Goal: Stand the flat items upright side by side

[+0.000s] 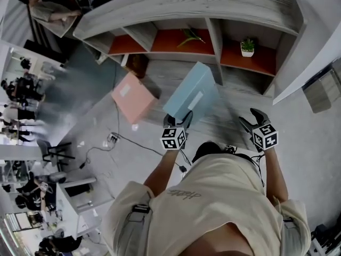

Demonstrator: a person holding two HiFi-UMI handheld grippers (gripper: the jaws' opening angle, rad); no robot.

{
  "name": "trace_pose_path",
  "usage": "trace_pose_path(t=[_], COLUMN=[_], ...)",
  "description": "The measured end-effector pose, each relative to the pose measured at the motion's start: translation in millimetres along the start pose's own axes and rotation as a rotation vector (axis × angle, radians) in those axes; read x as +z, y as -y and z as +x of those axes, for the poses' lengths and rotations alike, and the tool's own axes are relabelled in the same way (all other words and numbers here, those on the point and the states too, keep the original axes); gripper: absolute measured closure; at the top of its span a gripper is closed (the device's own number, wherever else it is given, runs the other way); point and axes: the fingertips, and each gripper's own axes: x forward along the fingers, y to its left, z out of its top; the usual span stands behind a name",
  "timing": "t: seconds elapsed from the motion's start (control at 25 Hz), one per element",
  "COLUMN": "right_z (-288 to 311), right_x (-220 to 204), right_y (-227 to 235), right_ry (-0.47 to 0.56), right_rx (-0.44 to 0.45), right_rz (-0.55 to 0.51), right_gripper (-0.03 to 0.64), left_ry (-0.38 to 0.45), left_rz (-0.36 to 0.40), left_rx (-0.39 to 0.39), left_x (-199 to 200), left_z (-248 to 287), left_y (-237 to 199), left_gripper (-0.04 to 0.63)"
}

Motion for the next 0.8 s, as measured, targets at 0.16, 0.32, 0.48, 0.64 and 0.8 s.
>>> trace_pose_path(t=[0.16, 0.32, 0.48, 0.64, 0.8], right_z=[-0.6, -0.5, 0.4, -0.9, -1.1], right_x=[-8.3, -13.2, -20.9, -21.4, -23.4], right_y=[7.7, 12.7, 16.5, 23.5, 29.3], right_ry=[-0.014, -0.013, -0.024, -0.018, -0.011], right_rx=[-0.015, -0.025, -0.034, -0.039, -0.052], right_rz=[0.016, 0.046, 0.065, 0.079, 0.101], right_gripper=[0.330, 0.330, 0.336, 0.337, 0.336], left_ry=[0.006, -0.006, -0.007, -0.018, -0.031], left_rz=[-0.020, -0.021, -0.035, -0.035, -0.030], left_rx=[0.066, 0.115, 0.130, 0.118, 0.119], left_x=[6.2, 11.9, 20.6, 29.0, 37.0], left_z=[10.5, 23.2, 42.5, 60.3, 79.1], left_y=[-8.4, -2.0, 3.2, 16.9, 35.6], left_gripper=[0.247, 0.247, 0.247, 0.247, 0.252])
